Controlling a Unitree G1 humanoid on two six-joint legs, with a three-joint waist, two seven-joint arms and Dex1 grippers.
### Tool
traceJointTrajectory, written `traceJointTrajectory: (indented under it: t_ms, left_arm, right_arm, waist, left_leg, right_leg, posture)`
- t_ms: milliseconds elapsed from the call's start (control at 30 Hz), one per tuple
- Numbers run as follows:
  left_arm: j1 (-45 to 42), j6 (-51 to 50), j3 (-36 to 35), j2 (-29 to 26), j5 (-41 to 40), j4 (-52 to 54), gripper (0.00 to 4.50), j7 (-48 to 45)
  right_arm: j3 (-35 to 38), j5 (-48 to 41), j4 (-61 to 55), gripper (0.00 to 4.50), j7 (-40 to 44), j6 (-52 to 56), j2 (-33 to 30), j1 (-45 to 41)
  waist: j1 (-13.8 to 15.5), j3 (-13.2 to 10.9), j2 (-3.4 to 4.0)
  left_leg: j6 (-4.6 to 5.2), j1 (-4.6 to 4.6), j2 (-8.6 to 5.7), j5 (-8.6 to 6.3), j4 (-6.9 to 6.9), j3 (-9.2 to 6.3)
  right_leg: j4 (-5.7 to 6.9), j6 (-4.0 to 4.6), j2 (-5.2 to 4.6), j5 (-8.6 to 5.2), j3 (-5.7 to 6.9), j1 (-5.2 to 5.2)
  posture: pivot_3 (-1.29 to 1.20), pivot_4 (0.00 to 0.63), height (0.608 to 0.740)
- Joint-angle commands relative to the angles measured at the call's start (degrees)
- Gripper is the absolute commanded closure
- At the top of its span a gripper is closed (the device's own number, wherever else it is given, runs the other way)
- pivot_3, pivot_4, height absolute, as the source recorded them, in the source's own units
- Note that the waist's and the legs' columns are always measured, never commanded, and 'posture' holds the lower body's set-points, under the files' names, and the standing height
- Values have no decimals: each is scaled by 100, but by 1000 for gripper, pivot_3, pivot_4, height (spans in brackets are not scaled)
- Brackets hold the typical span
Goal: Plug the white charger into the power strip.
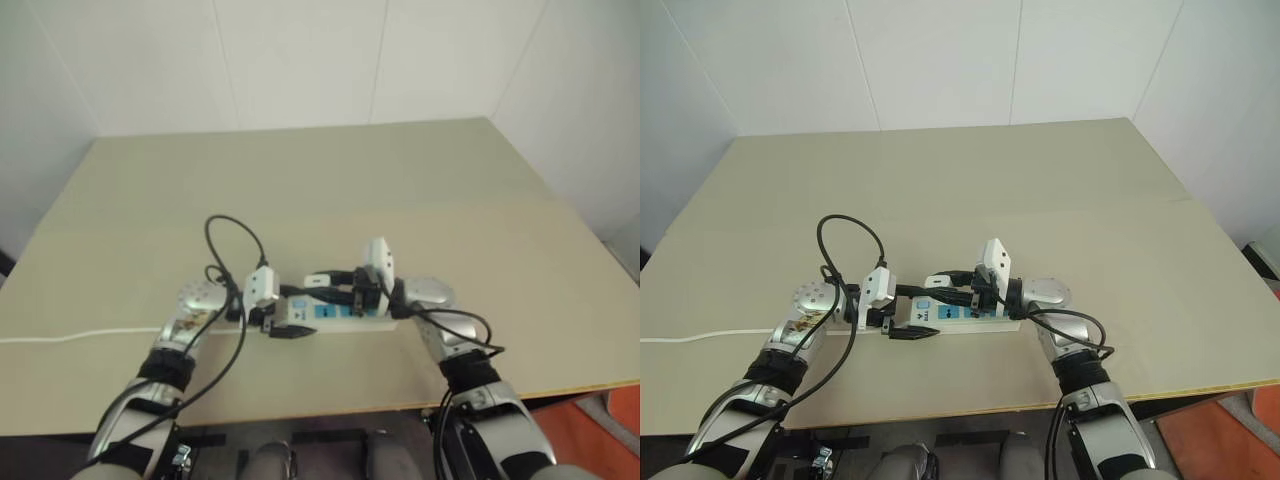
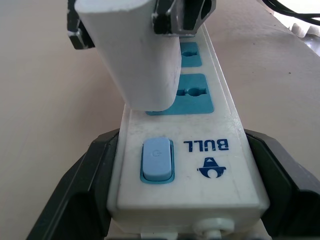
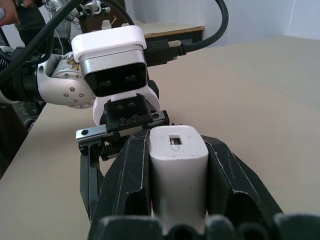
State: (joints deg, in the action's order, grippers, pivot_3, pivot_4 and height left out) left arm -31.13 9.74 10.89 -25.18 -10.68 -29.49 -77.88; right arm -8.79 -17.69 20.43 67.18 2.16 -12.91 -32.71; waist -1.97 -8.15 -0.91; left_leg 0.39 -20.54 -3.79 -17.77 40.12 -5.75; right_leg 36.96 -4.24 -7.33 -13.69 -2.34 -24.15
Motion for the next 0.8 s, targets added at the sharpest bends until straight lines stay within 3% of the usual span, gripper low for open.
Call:
traceJointTrajectory:
  t_ms: [33,800]
  left_arm:
    - [131,-89,101,-131,155,-36,1204,-39]
    - [194,-174,97,-277,130,110,1204,-23]
  right_arm:
    - [62,39,99,3333,103,-148,-158,-87]
    - [-87,387,979,3333,696,-441,-1091,-77]
  waist:
    - [4,0,0]
    - [85,0,0]
  left_leg:
    - [0,0,0,0,-1,0]
    - [-17,2,1,10,-21,2]
  right_leg:
    - [-1,0,0,0,0,0]
    - [-23,0,0,0,4,3]
  posture:
    - [0,150,740]
    - [0,150,740]
